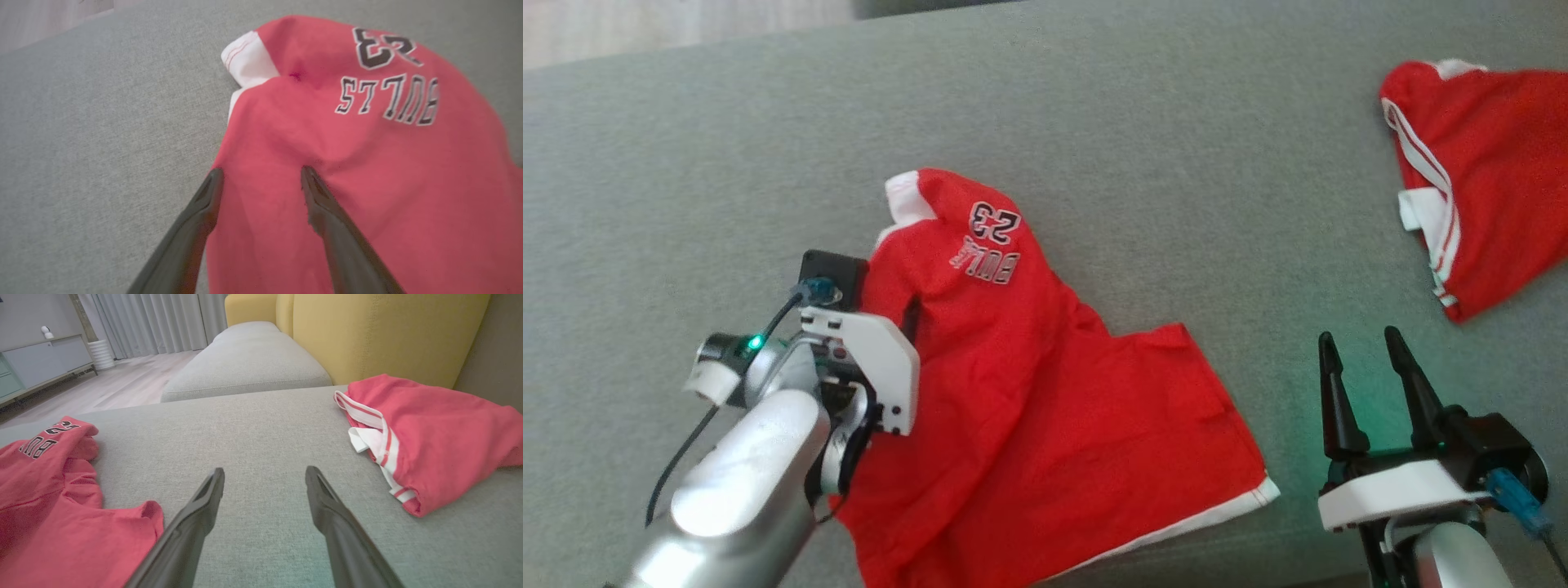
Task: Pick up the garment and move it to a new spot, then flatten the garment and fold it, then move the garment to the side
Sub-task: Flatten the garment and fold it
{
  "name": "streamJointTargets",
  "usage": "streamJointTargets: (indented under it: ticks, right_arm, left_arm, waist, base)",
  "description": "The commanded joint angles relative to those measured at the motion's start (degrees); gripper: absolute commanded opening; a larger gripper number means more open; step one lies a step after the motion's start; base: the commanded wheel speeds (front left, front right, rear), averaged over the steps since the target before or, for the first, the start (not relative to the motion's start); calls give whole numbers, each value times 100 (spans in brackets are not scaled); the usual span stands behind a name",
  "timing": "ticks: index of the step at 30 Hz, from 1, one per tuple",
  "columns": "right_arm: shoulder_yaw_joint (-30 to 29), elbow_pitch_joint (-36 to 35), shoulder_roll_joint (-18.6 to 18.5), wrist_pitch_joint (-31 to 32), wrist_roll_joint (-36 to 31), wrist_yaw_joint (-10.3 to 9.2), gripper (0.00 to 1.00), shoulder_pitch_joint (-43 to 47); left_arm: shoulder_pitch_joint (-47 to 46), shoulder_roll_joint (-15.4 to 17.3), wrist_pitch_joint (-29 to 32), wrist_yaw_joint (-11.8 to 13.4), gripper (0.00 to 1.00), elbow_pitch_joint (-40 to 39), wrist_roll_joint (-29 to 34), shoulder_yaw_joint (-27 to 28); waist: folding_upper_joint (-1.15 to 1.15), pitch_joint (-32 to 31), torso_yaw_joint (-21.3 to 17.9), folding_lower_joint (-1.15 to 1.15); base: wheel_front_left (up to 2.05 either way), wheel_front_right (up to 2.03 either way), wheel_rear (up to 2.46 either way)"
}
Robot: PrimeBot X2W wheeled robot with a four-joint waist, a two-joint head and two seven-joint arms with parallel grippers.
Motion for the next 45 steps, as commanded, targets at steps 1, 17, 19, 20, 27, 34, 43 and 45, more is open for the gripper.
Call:
streamJointTargets:
  ticks: [1, 17, 19, 20, 27, 34, 43, 45]
  right_arm:
    - [108, -159, -33, -62, 14, -4, 100, -131]
    - [114, -138, -33, -62, 52, -4, 100, -222]
    - [128, -141, -33, -62, 45, -4, 100, -253]
    - [144, -132, -33, -62, 34, -4, 100, -268]
    - [362, -83, -33, -62, 37, -4, 100, -496]
    - [508, -3, -33, -62, 149, -4, 100, -565]
    - [454, 4, -33, -62, 201, -4, 100, -566]
    - [432, 13, -33, -62, 193, -4, 100, -556]
  left_arm:
    - [-382, 95, -24, 54, 100, -5, 144, 180]
    - [-760, -195, 64, -600, 0, 817, -362, 228]
    - [-909, -274, -125, -634, 0, 874, -430, 344]
    - [-1009, -302, -203, -652, 0, 938, -441, 386]
    - [-1805, -365, -536, -753, 0, 1558, -469, 646]
    - [-2638, -250, -1143, -759, 0, 2422, -240, 773]
    - [-3257, -116, -2236, -539, 0, 3351, -16, 922]
    - [-3275, -181, -2435, -593, 2, 3531, -44, 937]
  waist:
    - [0, 74, -90, -1]
    - [0, 157, -289, -1]
    - [0, 181, -282, -1]
    - [0, 188, -281, -1]
    - [0, 262, -474, -1]
    - [0, 283, -827, -1]
    - [0, 363, -1107, -1]
    - [0, 345, -1107, -1]
  base:
    - [0, 0, 0]
    - [0, 0, 0]
    - [0, 0, 0]
    - [0, 0, 0]
    - [0, 0, 0]
    - [0, 0, 0]
    - [0, 0, 0]
    - [0, 0, 0]
